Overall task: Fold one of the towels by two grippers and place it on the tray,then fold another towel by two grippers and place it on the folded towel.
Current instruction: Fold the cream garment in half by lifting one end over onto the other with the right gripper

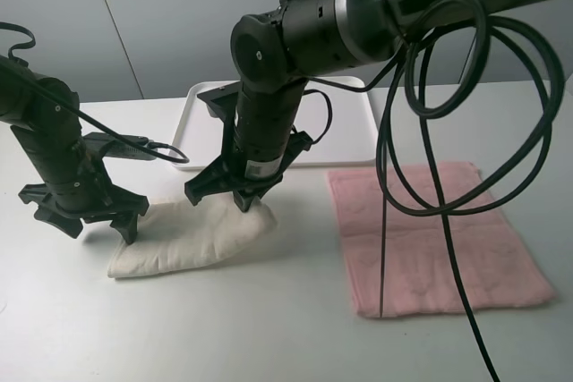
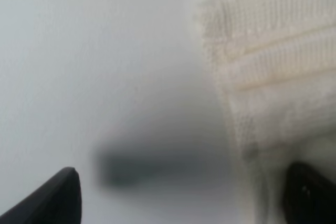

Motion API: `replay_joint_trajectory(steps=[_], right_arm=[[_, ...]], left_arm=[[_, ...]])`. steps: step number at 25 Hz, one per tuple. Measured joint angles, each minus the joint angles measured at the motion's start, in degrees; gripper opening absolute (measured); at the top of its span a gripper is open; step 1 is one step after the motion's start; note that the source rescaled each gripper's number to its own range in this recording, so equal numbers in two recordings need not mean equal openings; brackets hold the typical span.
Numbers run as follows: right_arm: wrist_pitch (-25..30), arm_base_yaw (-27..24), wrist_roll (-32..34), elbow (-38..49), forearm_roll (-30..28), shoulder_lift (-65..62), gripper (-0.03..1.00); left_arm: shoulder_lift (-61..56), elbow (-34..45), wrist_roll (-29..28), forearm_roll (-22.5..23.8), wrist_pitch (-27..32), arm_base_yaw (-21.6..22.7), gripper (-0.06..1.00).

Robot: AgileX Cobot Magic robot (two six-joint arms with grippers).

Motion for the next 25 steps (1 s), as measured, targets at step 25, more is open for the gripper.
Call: replay_joint_trajectory(steps=[25], right_arm=[[-10.9, 0.0, -8.4, 0.0, 32.2, 4.9, 0.07]], left_arm=[[0.0, -0.1, 0.0, -0.1, 0.2, 0.0, 0.99]])
